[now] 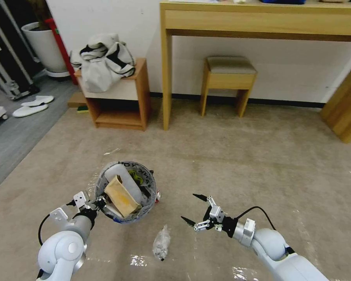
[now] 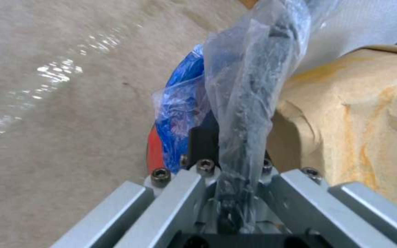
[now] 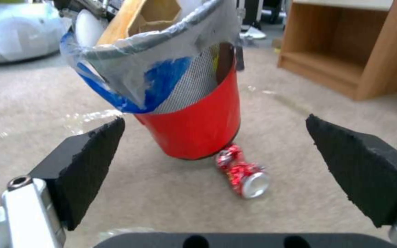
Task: Pick up the trash bin and place the garbage on the floor into it.
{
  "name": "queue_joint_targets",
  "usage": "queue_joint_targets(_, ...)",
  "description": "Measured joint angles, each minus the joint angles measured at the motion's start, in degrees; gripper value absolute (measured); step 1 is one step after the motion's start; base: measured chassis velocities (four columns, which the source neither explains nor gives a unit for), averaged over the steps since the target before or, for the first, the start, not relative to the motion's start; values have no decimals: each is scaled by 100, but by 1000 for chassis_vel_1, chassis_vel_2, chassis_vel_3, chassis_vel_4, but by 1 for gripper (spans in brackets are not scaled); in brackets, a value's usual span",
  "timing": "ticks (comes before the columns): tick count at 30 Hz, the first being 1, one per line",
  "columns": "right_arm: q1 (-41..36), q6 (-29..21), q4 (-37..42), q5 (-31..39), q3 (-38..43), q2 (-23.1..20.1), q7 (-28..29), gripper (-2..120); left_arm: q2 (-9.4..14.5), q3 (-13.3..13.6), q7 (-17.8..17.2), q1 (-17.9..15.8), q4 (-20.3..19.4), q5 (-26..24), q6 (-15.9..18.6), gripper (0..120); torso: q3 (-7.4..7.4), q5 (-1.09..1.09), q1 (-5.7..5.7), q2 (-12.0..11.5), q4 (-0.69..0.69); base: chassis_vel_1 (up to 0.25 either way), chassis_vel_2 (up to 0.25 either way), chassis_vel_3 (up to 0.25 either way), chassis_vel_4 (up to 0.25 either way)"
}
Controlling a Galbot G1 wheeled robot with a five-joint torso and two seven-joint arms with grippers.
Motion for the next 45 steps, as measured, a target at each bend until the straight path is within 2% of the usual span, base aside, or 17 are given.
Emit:
queue_joint_targets(5, -115, -232, 39, 253, -125, -3, 206, 100, 1, 0, -11, -39, 26, 4, -7, 0, 0, 0, 0, 1, -7, 0, 0, 0, 0)
queue_joint_targets(11, -159, -480, 43, 531, -292, 30, 534, 100, 36, -112, -22, -40, 61, 8, -18, 0, 0, 0, 0, 0, -4, 0, 0, 0, 0)
queue_joint_targets(25, -61, -916, -114, 921, -556, 63, 873, 100, 95, -334, 45, 18, 124, -23, -35, 0, 0, 0, 0, 0, -4, 0, 0, 0, 0)
queue_joint_targets(33, -110, -1358, -77, 1232, -691, 6, 1144, 100, 98, -310, 129, -7, 176, -44, 15, 0, 0, 0, 1, 0, -6, 0, 0, 0, 0)
queue_joint_targets(45, -168, -1754, -111, 1398, -928, -28, 1528, 100, 128, -288, 163, -28, 199, 6, -65, 0, 0, 0, 1, 0, -5, 45, 44, 44, 44)
